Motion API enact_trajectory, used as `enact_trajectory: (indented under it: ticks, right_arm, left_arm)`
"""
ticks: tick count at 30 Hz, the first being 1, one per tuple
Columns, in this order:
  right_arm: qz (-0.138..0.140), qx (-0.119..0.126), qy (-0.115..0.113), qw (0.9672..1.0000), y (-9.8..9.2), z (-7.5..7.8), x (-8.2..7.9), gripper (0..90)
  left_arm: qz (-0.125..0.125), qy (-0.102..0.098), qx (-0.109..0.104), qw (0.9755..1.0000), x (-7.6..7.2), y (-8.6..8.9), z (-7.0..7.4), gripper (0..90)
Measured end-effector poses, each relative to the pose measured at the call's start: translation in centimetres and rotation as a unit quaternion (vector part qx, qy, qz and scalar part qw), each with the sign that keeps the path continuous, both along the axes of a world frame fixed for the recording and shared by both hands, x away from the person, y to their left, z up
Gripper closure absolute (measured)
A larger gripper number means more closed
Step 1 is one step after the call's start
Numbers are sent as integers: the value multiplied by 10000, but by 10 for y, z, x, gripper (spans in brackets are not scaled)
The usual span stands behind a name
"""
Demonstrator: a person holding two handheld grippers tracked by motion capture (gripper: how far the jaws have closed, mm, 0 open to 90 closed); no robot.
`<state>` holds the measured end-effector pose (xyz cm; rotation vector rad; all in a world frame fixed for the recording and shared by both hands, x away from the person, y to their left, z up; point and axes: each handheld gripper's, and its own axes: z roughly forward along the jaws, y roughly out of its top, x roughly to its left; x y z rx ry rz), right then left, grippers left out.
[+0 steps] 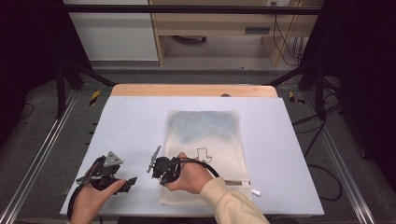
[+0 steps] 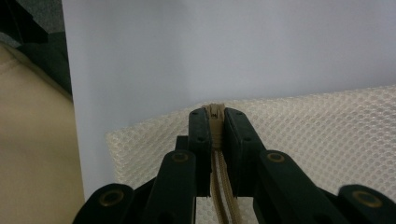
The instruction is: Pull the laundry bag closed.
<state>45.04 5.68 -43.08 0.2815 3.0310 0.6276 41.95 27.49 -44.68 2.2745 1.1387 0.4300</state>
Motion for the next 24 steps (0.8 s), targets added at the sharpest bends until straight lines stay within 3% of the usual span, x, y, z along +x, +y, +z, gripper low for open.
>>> enact_trajectory:
  ticks: [12, 24]
  right_arm:
    - [67, -9, -8, 10000, -1, 21, 4, 819]
    - [89, 43, 30, 9999, -3, 29, 7, 819]
  left_arm:
    - [-44, -69, -143, 9999, -4, -6, 0, 124]
    - [-238, -77, -417, 9988, -8, -14, 4, 126]
